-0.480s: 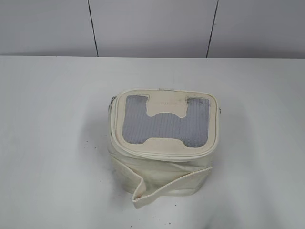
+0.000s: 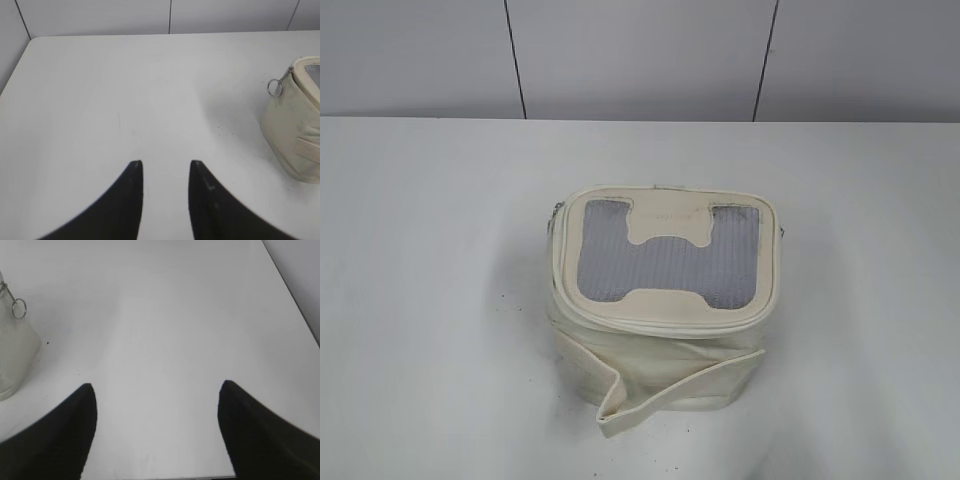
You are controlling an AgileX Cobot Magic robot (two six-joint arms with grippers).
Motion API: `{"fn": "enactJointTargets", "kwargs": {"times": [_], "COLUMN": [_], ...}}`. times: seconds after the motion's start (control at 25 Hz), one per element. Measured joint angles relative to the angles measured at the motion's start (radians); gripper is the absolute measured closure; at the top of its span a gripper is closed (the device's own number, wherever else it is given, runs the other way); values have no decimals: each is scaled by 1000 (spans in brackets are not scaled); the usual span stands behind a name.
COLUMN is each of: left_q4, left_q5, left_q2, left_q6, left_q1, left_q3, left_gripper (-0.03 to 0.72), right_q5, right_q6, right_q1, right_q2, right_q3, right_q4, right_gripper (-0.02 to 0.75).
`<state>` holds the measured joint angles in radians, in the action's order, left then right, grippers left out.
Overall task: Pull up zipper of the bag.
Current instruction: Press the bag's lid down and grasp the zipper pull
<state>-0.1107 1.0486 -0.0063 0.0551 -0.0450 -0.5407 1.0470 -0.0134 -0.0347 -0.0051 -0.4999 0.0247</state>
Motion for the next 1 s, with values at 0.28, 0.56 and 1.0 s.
{"fn": "enactJointTargets", "kwargs": {"times": [0.28, 0.56, 1.0], "left_q4": [0, 0, 0], "left_q5": [0, 0, 0], "left_q2": [0, 0, 0], "left_q6": [0, 0, 0], "left_q1": [0, 0, 0], "left_q3": [0, 0, 0], "left_gripper": [442, 442, 442], "right_q5": [0, 0, 0], "right_q6": [0, 0, 0], "right_q1": [0, 0, 0], "right_q2": [0, 0, 0], "right_q3": [0, 0, 0], "right_q4": [0, 0, 0], "right_gripper": [151, 151, 151]}}
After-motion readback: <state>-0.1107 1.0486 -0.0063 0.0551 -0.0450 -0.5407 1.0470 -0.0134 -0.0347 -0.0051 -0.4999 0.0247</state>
